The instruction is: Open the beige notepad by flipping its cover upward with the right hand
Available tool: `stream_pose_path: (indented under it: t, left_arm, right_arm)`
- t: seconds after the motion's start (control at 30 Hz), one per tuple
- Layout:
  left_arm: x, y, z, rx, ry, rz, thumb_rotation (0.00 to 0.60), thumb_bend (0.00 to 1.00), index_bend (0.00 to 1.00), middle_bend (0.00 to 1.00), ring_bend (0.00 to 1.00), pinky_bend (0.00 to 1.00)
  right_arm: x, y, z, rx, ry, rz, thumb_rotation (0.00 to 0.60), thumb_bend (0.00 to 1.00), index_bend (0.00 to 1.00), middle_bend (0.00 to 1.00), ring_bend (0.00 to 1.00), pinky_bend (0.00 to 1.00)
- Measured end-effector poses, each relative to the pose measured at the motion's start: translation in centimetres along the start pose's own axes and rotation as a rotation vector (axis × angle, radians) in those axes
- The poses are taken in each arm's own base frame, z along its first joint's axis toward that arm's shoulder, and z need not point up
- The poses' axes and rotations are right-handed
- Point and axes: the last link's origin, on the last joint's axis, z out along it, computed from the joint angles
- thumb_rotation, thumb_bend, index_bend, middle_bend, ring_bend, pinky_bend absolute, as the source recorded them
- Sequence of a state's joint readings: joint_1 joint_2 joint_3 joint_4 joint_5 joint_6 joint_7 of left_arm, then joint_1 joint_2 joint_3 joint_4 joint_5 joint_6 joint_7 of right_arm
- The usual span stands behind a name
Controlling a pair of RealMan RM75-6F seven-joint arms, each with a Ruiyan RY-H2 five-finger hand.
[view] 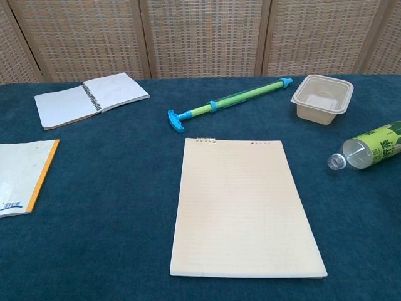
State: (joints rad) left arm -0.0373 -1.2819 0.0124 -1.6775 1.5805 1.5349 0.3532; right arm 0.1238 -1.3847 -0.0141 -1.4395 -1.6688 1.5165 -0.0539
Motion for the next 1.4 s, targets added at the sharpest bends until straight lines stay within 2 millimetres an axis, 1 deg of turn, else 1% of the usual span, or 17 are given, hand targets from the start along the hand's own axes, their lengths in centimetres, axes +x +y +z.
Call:
stream_pose_path:
  t: [0.13,0.3,0.5,0.53,0.6,0.7,0.87,1.03,1.2,1.4]
  left_arm:
    - [0.0,0.0,0.0,0.002,-0.001,0.001,0.600,0.02,0.00,0.00,0.00,0.05]
    - [0.1,-0.1,0.0,0.007,-0.003,-0.008,0.600,0.02,0.00,0.00,0.00,0.05]
    - [0.2,-0.1,-0.1,0.003,0.002,-0.012,0.600,0.02,0.00,0.00,0.00,0.05]
    - [0.2,-0.1,-0.1,0.003,0.002,-0.012,0.600,0.02,0.00,0.00,0.00,0.05]
    - [0.2,-0.1,-0.1,0.003,0.001,-0.013,0.600,0.02,0.00,0.00,0.00,0.05]
    - [0.2,-0.1,-0.1,0.003,-0.001,-0.015,0.600,0.02,0.00,0.00,0.00,0.05]
    - [0.2,-0.2,0.0,0.004,-0.002,-0.018,0.600,0.02,0.00,0.00,0.00,0.05]
    - [0.3,-0.1,0.0,0.001,-0.002,-0.022,0.600,0.02,0.00,0.00,0.00,0.05]
    - [0.3,-0.3,0.0,0.006,-0.004,-0.027,0.600,0.02,0.00,0.00,0.00,0.05]
    - [0.1,-0.3,0.2,0.006,-0.012,-0.024,0.600,0.02,0.00,0.00,0.00,0.05]
  right_arm:
    - [-0.2,-0.4,-0.1,0.022,-0.014,0.020,0.600,0.18,0.00,0.00,0.00,0.00]
    - [-0.8,-1.5,-0.6,0.080,-0.055,0.071,0.600,0.29,0.00,0.00,0.00,0.00]
    - [-2.0,-4.0,-1.2,0.170,-0.112,0.128,0.600,0.31,0.00,0.00,0.00,0.00]
    - [-2.3,-4.5,-1.3,0.184,-0.122,0.133,0.600,0.32,0.00,0.00,0.00,0.00]
    - [-2.6,-5.2,-1.3,0.200,-0.132,0.137,0.600,0.38,0.00,0.00,0.00,0.00]
    - [-3.4,-6.5,-1.3,0.224,-0.146,0.141,0.600,0.43,0.00,0.00,0.00,0.00]
    - [-4.6,-8.3,-0.9,0.249,-0.173,0.162,0.600,0.43,0.00,0.00,0.00,0.00]
    - [-5.6,-9.2,-0.2,0.246,-0.195,0.160,0.600,0.43,0.00,0.00,0.00,0.00]
    - [-6.4,-9.7,0.1,0.237,-0.215,0.163,0.600,0.42,0.00,0.00,0.00,0.00]
    - [-7.6,-10.6,0.7,0.222,-0.237,0.194,0.600,0.42,0.00,0.00,0.00,0.00]
